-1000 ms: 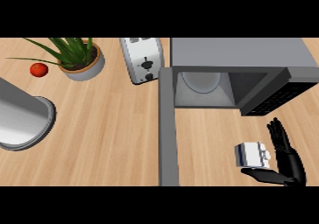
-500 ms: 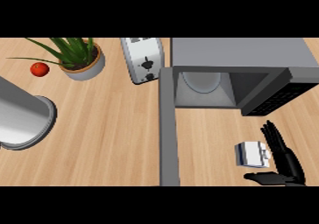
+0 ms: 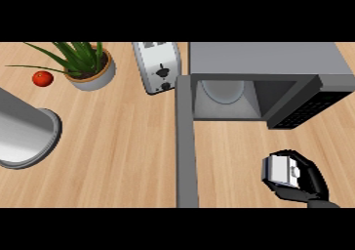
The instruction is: Pick up the milk, place it into the microwave and close the microwave
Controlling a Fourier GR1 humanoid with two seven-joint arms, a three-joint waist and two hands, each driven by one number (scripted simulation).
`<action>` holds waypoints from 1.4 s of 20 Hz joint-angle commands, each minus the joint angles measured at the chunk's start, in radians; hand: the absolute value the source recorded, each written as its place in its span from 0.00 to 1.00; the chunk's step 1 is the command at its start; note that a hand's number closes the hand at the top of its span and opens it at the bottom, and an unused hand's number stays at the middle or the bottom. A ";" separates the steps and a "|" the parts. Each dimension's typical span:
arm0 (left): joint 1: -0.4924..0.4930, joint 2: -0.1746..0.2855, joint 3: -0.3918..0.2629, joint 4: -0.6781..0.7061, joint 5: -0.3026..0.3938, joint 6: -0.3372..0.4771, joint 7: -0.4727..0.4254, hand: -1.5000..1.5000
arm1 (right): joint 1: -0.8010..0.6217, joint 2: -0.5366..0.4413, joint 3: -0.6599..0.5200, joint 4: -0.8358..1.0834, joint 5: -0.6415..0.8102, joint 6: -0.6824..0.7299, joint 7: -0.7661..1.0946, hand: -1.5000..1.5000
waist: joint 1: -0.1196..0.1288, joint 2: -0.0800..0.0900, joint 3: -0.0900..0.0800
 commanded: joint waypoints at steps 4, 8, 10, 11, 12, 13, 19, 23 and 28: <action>-0.049 -0.005 0.004 0.003 -0.008 0.033 0.032 0.00 | 0.057 0.071 -0.006 -0.120 -0.063 0.023 -0.108 1.00 | -0.010 -0.001 -0.001; -0.047 -0.023 -0.031 -0.014 -0.039 0.036 0.051 0.00 | 0.059 0.090 0.038 -0.256 -0.080 0.030 -0.036 1.00 | -0.012 -0.002 -0.002; -0.031 -0.015 0.013 0.038 -0.002 -0.019 -0.004 0.00 | 0.127 0.077 0.020 -0.375 -0.119 0.002 0.026 1.00 | -0.011 -0.003 -0.002; -0.044 -0.030 -0.066 0.038 -0.078 0.029 -0.016 0.00 | 0.103 0.079 -0.001 -0.368 -0.135 -0.026 0.037 1.00 | -0.011 -0.001 -0.002; 0.012 -0.024 0.003 -0.002 0.002 -0.034 0.011 0.00 | 0.067 0.085 -0.013 -0.336 -0.135 -0.061 0.063 1.00 | -0.003 -0.001 -0.002; 0.009 -0.005 0.047 0.018 0.042 -0.039 0.001 0.00 | 0.061 0.100 -0.020 -0.374 -0.144 -0.103 0.108 1.00 | -0.003 -0.002 -0.002; -0.002 -0.030 -0.017 0.030 -0.018 -0.021 -0.012 0.00 | 0.181 0.163 0.064 -0.669 -0.172 -0.103 0.283 1.00 | -0.012 -0.002 -0.002; 0.029 -0.030 -0.013 0.027 -0.012 -0.005 -0.037 0.00 | 0.184 0.183 0.094 -0.805 -0.180 -0.131 0.376 1.00 | -0.007 -0.002 -0.002; -0.007 -0.030 0.028 0.069 0.023 -0.049 -0.009 0.00 | 0.102 0.219 0.147 -0.833 -0.064 -0.277 0.465 1.00 | -0.004 -0.001 -0.002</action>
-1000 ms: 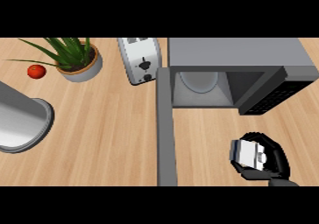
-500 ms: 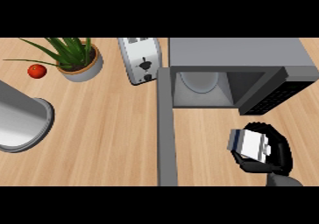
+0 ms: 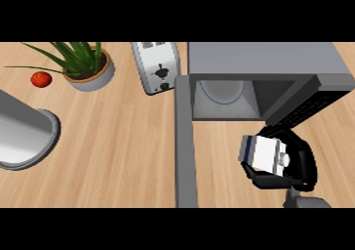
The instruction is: Pick up the milk, place it into the microwave and close the microwave
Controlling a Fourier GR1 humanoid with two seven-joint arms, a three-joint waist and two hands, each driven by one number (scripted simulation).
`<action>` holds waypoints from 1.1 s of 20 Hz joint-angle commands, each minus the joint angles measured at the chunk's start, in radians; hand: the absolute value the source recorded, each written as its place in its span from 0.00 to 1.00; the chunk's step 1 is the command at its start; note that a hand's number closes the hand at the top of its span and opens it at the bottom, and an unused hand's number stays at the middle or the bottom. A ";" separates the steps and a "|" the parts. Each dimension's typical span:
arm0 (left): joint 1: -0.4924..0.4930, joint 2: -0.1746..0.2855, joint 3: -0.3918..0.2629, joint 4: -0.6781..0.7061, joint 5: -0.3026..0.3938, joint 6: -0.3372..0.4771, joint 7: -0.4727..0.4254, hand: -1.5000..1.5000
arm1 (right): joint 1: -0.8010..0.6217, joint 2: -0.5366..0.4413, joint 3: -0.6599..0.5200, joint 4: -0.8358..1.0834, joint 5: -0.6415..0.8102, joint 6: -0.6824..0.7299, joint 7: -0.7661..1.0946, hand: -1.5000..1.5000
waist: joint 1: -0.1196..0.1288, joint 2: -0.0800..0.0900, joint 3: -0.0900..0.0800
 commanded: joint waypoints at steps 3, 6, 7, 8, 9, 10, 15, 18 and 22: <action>-0.030 0.014 0.039 0.022 0.001 -0.004 0.005 0.00 | -0.110 0.022 0.029 -0.031 0.119 -0.150 0.129 1.00 | 0.003 0.001 0.000; -0.002 -0.004 0.027 0.029 -0.006 -0.034 -0.011 0.00 | -0.227 0.019 0.019 -0.003 0.128 -0.182 0.258 1.00 | 0.006 0.002 0.000; -0.056 0.028 0.044 0.071 0.004 -0.022 -0.007 0.00 | -0.314 0.011 -0.011 0.098 0.141 -0.201 0.252 1.00 | 0.009 0.004 0.000; 0.027 0.012 0.047 -0.022 0.055 -0.034 0.029 0.00 | -0.348 0.001 -0.021 0.123 0.137 -0.195 0.262 1.00 | 0.014 0.002 0.001; -0.013 0.019 0.059 0.026 0.025 -0.021 0.020 0.00 | -0.363 0.035 0.007 0.148 0.170 -0.234 0.263 1.00 | 0.010 0.003 0.001; -0.025 -0.011 0.039 0.111 -0.052 -0.070 -0.082 0.00 | -0.408 0.018 -0.029 0.231 0.161 -0.231 0.228 1.00 | 0.012 0.004 0.000; -0.056 0.015 0.062 0.069 0.013 -0.035 -0.005 0.00 | -0.577 0.040 -0.060 0.441 0.169 -0.267 0.184 1.00 | 0.023 0.008 0.001; -0.063 0.041 0.080 0.091 0.045 -0.052 -0.001 0.00 | -0.617 0.016 -0.066 0.456 0.166 -0.252 0.212 1.00 | 0.028 0.008 0.001; -0.045 0.063 0.070 0.066 0.081 -0.079 0.030 0.00 | -0.667 -0.039 -0.111 0.538 0.157 -0.235 0.181 1.00 | 0.048 0.013 0.001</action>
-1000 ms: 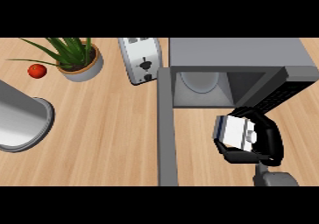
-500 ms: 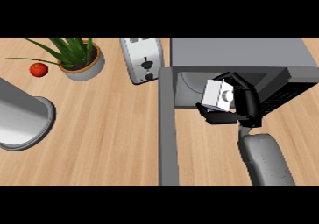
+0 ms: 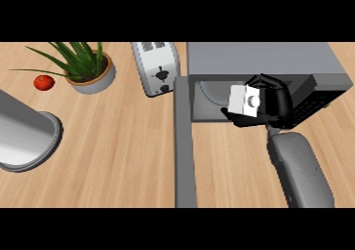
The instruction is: Pick up the milk, place it into the microwave and close the microwave
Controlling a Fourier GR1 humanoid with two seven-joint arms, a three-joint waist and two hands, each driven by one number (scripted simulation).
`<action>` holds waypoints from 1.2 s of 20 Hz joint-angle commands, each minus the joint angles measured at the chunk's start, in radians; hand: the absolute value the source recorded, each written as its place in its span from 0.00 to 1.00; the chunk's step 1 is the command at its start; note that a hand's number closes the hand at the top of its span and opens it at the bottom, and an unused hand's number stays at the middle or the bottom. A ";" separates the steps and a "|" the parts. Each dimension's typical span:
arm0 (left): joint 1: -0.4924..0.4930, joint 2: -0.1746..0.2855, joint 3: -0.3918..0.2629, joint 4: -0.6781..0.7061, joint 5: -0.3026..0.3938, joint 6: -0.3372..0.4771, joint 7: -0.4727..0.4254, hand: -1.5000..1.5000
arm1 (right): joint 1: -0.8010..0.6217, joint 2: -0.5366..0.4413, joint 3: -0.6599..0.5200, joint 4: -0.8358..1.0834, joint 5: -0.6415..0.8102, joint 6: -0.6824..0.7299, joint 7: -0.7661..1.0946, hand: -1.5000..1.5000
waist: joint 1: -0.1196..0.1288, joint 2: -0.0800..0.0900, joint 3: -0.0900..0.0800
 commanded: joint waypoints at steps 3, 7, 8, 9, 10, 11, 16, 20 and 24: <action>-0.027 -0.024 -0.043 -0.037 -0.042 0.025 0.018 0.00 | -0.204 -0.001 -0.010 0.201 0.060 -0.075 0.097 1.00 | 0.061 0.041 -0.008; -0.044 -0.010 -0.048 0.027 -0.047 -0.017 -0.009 0.00 | -0.195 -0.021 -0.027 0.214 0.065 -0.094 0.041 1.00 | 0.084 0.052 -0.008; -0.067 -0.010 -0.054 0.027 -0.036 -0.002 0.001 0.00 | -0.219 -0.028 -0.026 0.201 0.072 -0.105 0.057 1.00 | 0.086 0.052 -0.009; -0.068 0.016 -0.037 0.015 -0.017 -0.008 0.011 0.00 | -0.206 -0.052 -0.040 0.205 0.080 -0.119 0.034 1.00 | 0.097 0.054 -0.008; -0.087 0.001 -0.058 0.029 -0.028 -0.002 0.008 0.00 | -0.189 -0.018 -0.014 0.206 0.109 -0.161 0.029 1.00 | 0.096 0.057 -0.009; -0.093 0.011 -0.038 0.050 -0.019 0.004 0.009 0.00 | -0.182 -0.027 -0.005 0.197 0.125 -0.168 0.022 1.00 | 0.100 0.058 -0.010; -0.108 0.002 -0.071 0.027 -0.044 0.003 0.012 0.00 | -0.153 -0.065 -0.051 0.184 0.105 -0.195 -0.016 1.00 | 0.130 0.068 -0.009; -0.119 0.019 -0.065 0.040 -0.055 -0.002 0.015 0.00 | -0.119 -0.038 -0.091 0.156 0.086 -0.277 -0.028 1.00 | 0.147 0.073 -0.010; -0.137 0.028 -0.070 0.048 -0.068 0.002 0.023 0.00 | -0.089 -0.009 -0.121 0.136 0.092 -0.376 -0.076 1.00 | 0.158 0.080 -0.011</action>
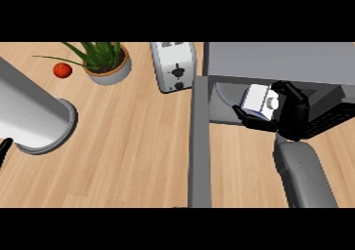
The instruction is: Pick up the milk, place it into the microwave and close the microwave
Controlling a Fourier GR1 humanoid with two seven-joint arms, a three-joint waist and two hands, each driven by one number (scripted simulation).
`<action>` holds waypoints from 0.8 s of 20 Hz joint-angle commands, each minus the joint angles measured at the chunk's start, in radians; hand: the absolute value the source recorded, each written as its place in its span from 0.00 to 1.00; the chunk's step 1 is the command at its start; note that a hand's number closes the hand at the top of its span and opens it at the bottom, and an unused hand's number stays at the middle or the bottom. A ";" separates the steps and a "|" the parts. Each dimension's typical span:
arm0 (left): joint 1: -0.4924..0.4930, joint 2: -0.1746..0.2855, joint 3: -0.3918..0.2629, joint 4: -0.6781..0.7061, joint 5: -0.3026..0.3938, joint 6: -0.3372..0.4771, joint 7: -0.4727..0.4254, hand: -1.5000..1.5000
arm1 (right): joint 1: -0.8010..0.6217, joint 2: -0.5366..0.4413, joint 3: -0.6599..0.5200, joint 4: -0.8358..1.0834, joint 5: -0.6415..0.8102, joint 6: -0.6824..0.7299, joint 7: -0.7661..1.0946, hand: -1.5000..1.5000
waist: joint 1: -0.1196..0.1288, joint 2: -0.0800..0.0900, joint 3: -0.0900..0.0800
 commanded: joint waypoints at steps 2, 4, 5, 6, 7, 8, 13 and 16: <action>-0.022 0.010 -0.004 0.003 -0.029 0.005 0.001 0.00 | -0.139 -0.058 -0.050 0.166 0.090 -0.153 0.145 1.00 | 0.067 0.069 -0.011; -0.026 0.022 -0.010 -0.008 -0.034 -0.003 0.008 0.00 | -0.110 -0.086 -0.036 0.153 0.149 -0.190 0.109 0.00 | 0.079 0.072 -0.013; -0.034 0.015 -0.011 -0.005 -0.048 0.009 0.005 0.00 | -0.103 -0.085 -0.033 0.155 0.163 -0.202 0.111 0.00 | 0.076 0.072 -0.013; -0.041 0.021 -0.018 -0.003 -0.052 0.002 0.007 0.00 | -0.094 -0.074 -0.036 0.151 0.166 -0.216 0.103 0.00 | 0.078 0.077 -0.013; -0.040 0.022 -0.009 0.005 -0.051 0.007 0.007 0.00 | -0.084 -0.075 -0.040 0.150 0.172 -0.221 0.094 0.00 | 0.085 0.078 -0.013; -0.038 0.023 -0.017 -0.012 -0.052 0.000 0.007 0.00 | -0.088 -0.062 -0.046 0.137 0.168 -0.233 0.091 0.00 | 0.102 0.076 -0.012; -0.054 0.029 -0.030 -0.007 -0.069 -0.003 0.010 0.00 | 0.005 -0.090 -0.055 0.112 0.240 -0.278 0.074 0.00 | 0.097 0.088 -0.019; -0.076 0.018 -0.060 -0.003 -0.075 0.001 0.019 0.00 | -0.034 -0.015 -0.026 0.116 0.154 -0.167 0.107 0.00 | 0.123 0.089 -0.008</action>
